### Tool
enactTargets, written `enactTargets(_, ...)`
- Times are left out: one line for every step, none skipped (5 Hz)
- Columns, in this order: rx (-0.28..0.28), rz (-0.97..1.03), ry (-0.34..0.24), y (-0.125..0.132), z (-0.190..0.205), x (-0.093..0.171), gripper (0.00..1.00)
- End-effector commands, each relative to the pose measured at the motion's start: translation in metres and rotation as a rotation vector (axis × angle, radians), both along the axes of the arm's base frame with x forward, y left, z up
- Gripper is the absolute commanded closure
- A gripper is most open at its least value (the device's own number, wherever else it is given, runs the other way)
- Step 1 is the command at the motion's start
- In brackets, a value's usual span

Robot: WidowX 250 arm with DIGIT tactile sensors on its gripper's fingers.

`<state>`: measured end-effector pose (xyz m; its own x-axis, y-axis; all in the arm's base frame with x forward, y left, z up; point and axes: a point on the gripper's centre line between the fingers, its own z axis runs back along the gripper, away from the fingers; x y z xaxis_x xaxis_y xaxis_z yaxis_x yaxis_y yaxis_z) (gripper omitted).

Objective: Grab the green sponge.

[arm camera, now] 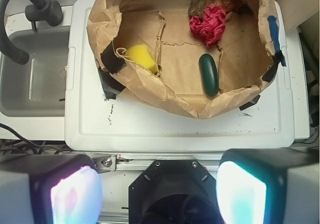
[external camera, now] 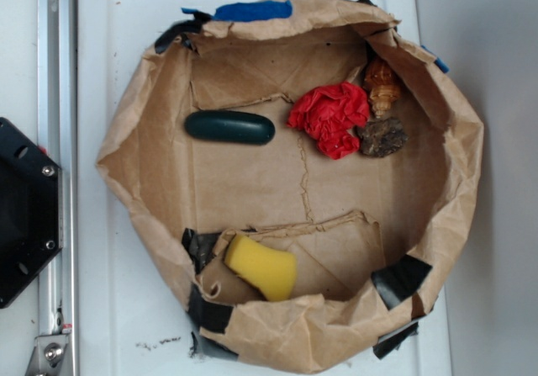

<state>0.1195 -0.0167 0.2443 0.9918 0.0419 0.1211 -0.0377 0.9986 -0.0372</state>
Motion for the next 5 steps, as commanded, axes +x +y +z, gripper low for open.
enactTargets(0.0,0.0,0.0,0.0,0.0,0.0,0.0)
enactTargets(0.043,0.02,-0.026,-0.001,-0.002,0.044,0.0)
enactTargets(0.05,-0.002,-0.047,0.009,-0.006,0.076,0.0)
enactTargets(0.043,-0.13,-0.065,0.011,-0.01,0.088,0.0)
enactTargets(-0.013,-0.378,-0.016,0.016,-0.019,0.095,0.0)
